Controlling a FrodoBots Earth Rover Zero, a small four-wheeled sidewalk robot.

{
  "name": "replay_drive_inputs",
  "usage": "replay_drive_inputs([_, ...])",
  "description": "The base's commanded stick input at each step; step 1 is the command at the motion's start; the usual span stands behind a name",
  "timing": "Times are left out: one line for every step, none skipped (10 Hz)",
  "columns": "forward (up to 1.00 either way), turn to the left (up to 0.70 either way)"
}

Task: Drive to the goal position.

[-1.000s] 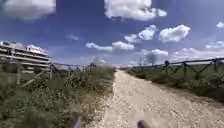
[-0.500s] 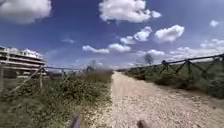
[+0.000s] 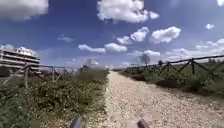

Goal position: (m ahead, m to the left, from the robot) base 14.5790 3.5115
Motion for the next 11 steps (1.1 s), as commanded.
replay_drive_inputs([1.00,-0.25])
replay_drive_inputs([1.00,-0.12])
replay_drive_inputs([1.00,0.00])
replay_drive_inputs([1.00,0.00])
replay_drive_inputs([1.00,0.00])
replay_drive_inputs([1.00,0.00])
replay_drive_inputs([1.00,0.00])
replay_drive_inputs([1.00,0.00])
replay_drive_inputs([1.00,0.00])
replay_drive_inputs([1.00,0.00])
replay_drive_inputs([1.00,0.00])
